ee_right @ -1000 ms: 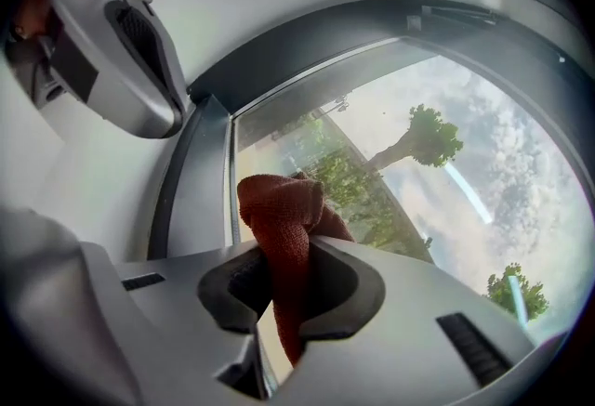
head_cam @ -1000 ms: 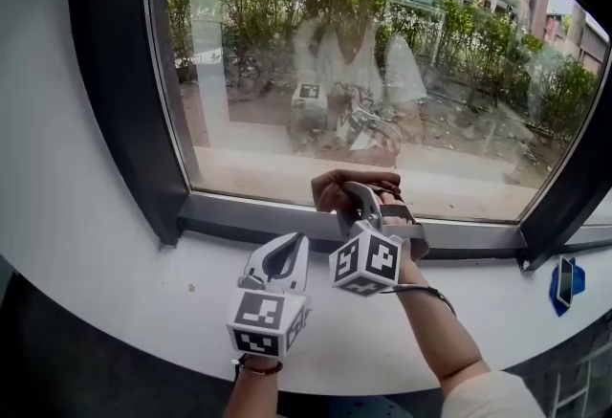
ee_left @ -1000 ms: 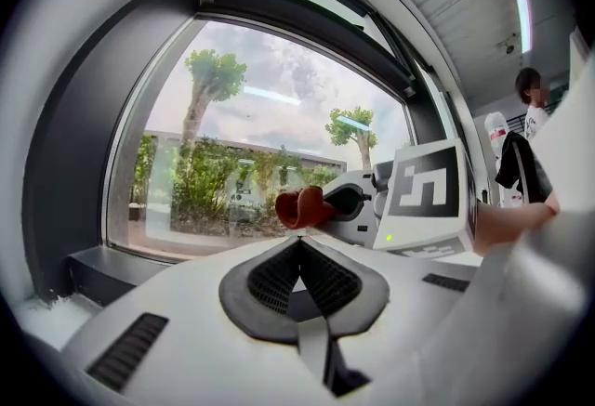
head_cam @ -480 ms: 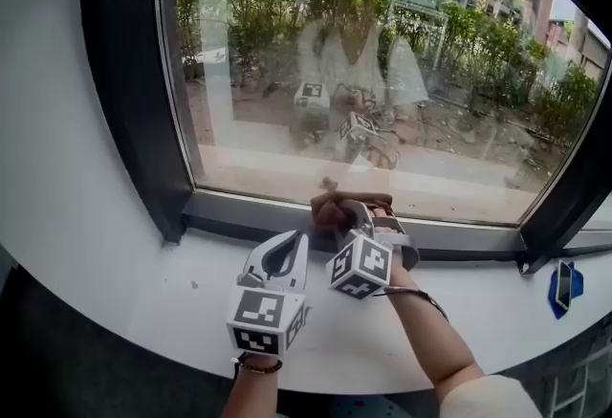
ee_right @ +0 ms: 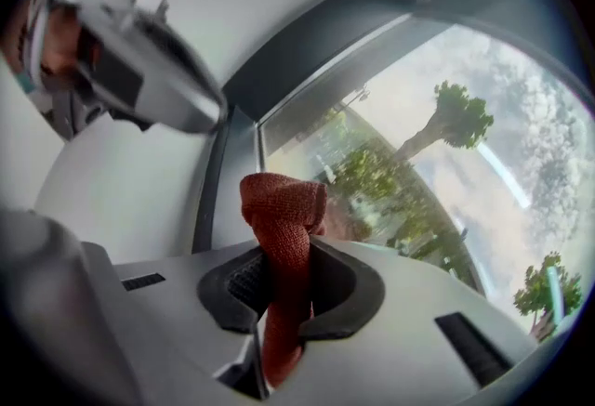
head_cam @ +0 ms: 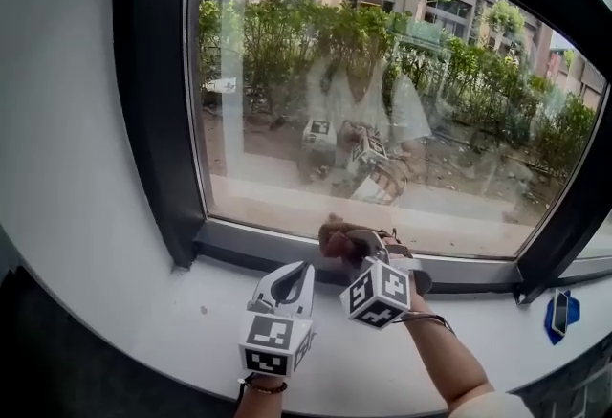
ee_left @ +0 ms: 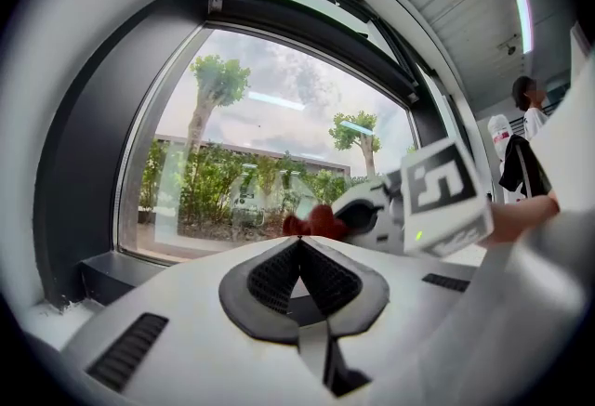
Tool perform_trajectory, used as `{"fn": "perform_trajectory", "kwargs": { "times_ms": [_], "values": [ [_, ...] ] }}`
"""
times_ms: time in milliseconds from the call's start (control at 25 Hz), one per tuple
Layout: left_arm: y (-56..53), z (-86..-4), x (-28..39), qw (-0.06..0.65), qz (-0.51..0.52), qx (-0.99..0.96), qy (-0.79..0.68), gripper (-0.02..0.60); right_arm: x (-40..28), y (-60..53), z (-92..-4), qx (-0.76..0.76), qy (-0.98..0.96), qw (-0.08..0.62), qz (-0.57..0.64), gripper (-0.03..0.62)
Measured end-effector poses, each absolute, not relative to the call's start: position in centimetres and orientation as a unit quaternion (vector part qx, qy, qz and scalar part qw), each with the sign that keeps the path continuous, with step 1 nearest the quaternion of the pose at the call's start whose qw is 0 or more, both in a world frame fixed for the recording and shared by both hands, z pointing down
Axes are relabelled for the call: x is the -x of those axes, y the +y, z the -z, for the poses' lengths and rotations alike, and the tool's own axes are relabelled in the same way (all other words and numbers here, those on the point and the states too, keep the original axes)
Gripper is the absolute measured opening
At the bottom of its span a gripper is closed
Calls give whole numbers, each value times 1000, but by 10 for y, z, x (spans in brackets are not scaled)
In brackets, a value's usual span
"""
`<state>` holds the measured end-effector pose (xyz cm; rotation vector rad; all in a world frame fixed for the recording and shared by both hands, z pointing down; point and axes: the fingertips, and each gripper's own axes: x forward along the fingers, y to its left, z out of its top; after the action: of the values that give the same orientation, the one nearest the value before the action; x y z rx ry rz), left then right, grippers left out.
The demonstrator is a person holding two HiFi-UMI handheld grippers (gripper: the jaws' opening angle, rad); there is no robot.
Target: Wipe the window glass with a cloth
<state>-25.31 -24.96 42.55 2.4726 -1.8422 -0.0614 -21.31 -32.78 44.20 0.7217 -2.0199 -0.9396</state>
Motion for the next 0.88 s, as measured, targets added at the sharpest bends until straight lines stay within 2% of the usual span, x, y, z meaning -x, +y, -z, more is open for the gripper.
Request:
{"fn": "perform_trajectory", "kwargs": {
  "times_ms": [240, 400, 680, 880],
  "values": [
    [-252, -425, 255, 31, 25, -800, -599, 20, 220, -288, -211, -356, -694, 245, 576, 69],
    [-253, -425, 255, 31, 26, -801, -597, 20, 224, -285, -93, -404, -607, 219, 648, 69],
    [-248, -425, 258, 32, 35, -799, -599, 20, 235, -261, 29, -482, -410, 185, 752, 69],
    [-241, -419, 256, 25, 34, -800, -598, 20, 250, -271, 48, -486, -336, 204, 781, 69]
  ]
}}
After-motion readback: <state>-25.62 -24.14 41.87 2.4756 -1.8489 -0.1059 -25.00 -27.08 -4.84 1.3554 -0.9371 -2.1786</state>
